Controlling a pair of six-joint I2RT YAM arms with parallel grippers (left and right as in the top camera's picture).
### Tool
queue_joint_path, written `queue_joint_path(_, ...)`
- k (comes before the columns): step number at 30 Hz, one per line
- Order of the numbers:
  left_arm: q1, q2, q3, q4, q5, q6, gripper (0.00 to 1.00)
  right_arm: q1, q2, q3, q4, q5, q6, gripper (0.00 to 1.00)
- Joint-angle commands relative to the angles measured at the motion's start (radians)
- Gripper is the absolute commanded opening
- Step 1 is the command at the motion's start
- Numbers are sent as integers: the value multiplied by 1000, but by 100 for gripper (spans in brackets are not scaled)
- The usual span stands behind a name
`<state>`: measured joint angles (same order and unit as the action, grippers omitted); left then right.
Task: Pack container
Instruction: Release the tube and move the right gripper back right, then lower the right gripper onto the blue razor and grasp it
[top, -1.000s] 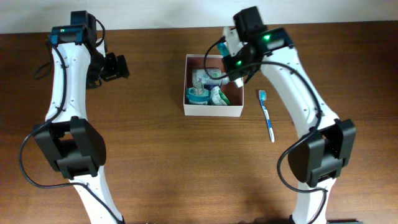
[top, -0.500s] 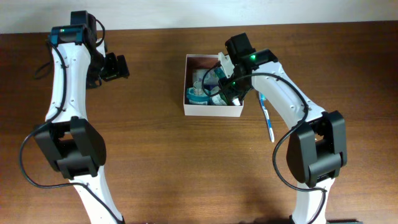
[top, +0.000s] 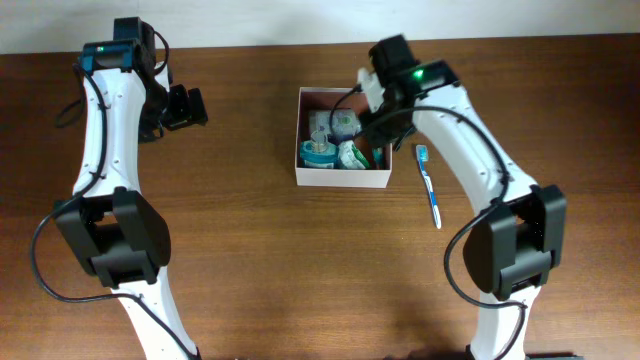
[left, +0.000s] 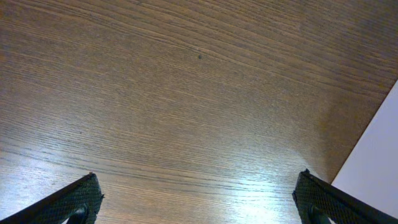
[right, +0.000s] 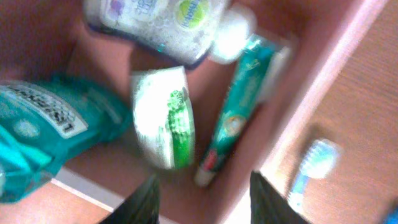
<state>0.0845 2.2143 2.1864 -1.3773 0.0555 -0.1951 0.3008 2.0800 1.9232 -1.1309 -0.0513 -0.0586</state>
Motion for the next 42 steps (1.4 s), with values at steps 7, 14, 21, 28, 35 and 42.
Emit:
queue_joint_path(7,2,-28,13,0,8,2,99,-248,-14,71,-153,109,101,38)
queue_joint_path(14,2,-28,13,0,8,2,99,-407,-13,-22,-177,109,100,38)
queue_joint_path(21,2,-28,13,0,8,2,99,-454,-13,-214,-92,109,92,38)
queue_joint_path(28,2,-28,13,0,8,2,99,-452,-13,-380,77,109,-12,38)
queue_joint_path(35,2,-28,13,0,8,2,99,-453,-13,-523,236,109,-13,27)
queue_joint_path(42,2,-28,13,0,8,2,99,-453,-13,-557,270,111,-13,8)
